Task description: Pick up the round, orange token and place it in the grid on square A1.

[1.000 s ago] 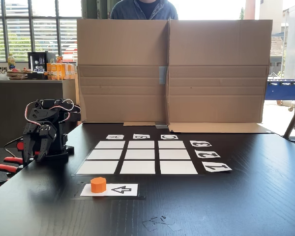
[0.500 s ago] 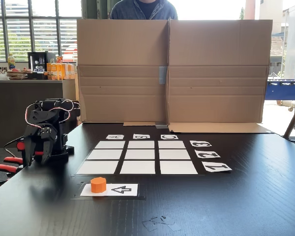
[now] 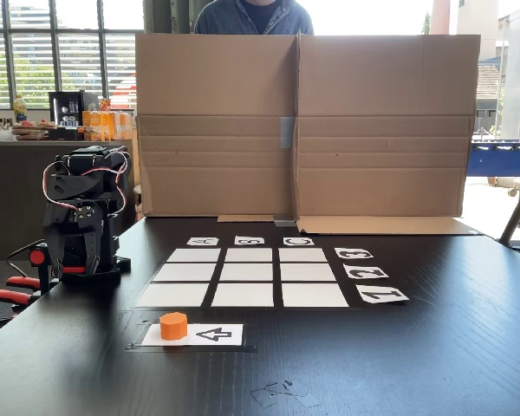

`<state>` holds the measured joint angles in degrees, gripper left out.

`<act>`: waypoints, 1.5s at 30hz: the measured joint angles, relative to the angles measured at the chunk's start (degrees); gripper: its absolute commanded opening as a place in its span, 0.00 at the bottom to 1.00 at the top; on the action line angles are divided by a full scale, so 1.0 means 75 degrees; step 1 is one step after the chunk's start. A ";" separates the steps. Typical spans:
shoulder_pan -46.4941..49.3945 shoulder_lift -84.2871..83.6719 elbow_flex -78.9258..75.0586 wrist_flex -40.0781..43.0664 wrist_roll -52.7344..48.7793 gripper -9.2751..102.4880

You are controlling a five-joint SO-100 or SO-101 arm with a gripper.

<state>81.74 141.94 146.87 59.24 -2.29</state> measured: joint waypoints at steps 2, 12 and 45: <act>-0.0094 -0.0563 -0.0434 -0.0023 0.0000 0.27; -0.1066 -0.2684 -0.1488 -0.0387 0.0480 0.33; -0.3434 -0.6410 -0.4605 -0.0809 0.1980 0.36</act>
<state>55.99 93.87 112.32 53.17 12.57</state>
